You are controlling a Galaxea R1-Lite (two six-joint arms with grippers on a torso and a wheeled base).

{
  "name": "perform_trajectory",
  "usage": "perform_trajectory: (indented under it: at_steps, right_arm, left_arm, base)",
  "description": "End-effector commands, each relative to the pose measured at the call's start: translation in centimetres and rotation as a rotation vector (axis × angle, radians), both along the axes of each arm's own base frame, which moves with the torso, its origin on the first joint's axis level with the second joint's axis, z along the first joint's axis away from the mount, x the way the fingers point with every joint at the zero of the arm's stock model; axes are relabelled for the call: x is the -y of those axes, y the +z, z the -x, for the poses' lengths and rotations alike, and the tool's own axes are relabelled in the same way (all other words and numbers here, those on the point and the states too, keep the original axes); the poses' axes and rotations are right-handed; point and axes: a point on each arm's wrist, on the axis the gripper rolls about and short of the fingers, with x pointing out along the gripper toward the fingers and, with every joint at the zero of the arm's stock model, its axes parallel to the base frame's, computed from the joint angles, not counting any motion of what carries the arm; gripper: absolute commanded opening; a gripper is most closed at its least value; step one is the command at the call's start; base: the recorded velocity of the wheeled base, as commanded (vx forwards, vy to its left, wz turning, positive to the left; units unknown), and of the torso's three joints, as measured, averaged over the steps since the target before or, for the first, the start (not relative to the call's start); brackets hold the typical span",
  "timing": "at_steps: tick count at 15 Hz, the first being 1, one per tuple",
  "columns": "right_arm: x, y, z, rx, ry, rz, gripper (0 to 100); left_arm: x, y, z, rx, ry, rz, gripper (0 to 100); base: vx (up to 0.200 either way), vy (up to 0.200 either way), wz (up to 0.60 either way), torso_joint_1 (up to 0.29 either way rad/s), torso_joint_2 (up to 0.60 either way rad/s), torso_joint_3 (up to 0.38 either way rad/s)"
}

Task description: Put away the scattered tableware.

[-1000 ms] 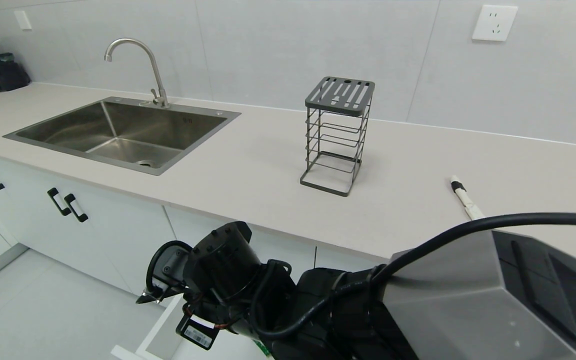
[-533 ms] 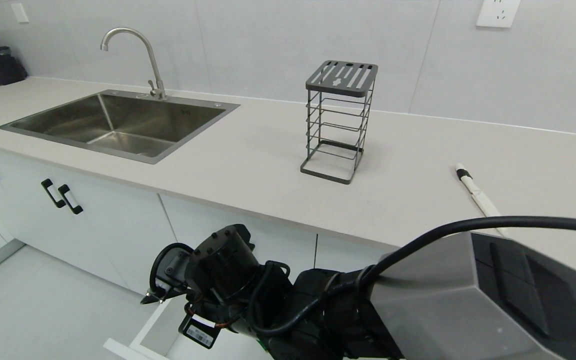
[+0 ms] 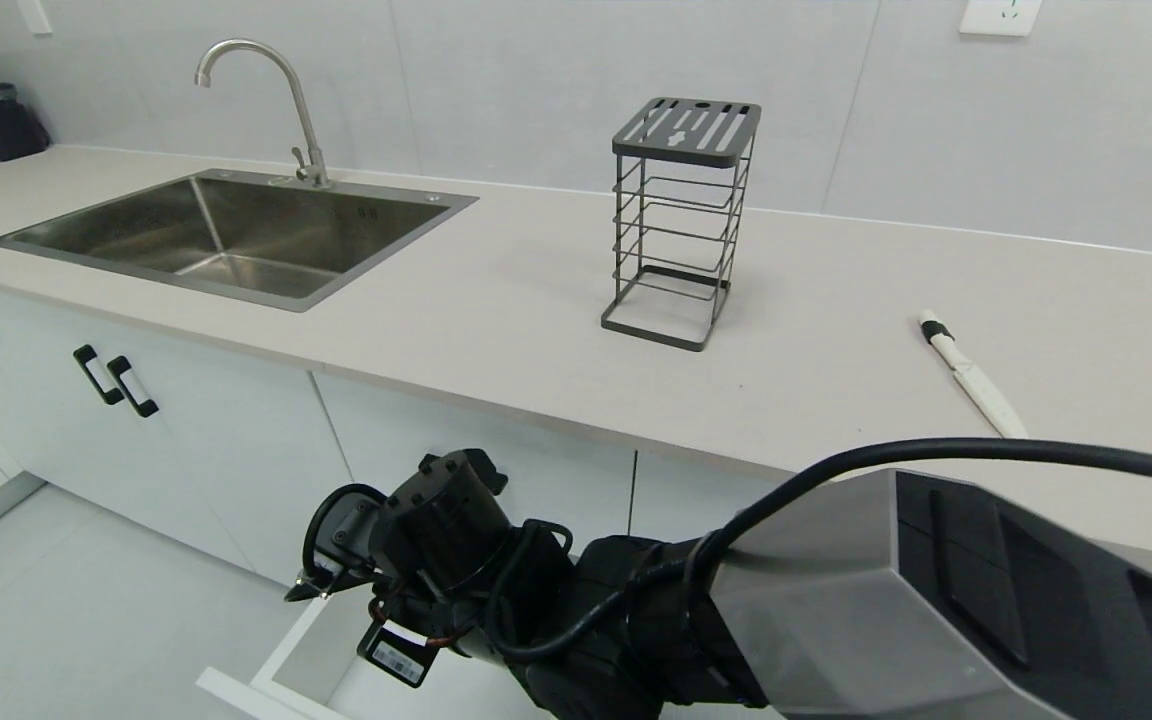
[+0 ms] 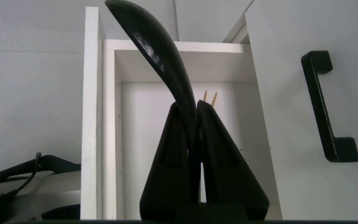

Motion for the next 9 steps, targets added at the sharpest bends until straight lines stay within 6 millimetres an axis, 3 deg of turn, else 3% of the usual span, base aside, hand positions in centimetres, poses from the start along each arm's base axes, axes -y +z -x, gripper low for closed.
perform_trajectory:
  at_steps: [1,9]
  right_arm:
    - [-0.08,-0.24,-0.01,-0.001,0.001,0.003,0]
    - [-0.17,-1.02,-0.49,-0.004,-0.007,0.014,0]
  left_arm:
    - [0.00,0.00,-0.01,-0.001,0.001,0.000,100]
    - [0.00,0.00,-0.01,-0.001,0.001,0.000,100]
  base:
    - [0.000,0.000,0.00,0.000,0.00,0.000]
    - [0.000,0.000,0.00,-0.003,0.01,0.005]
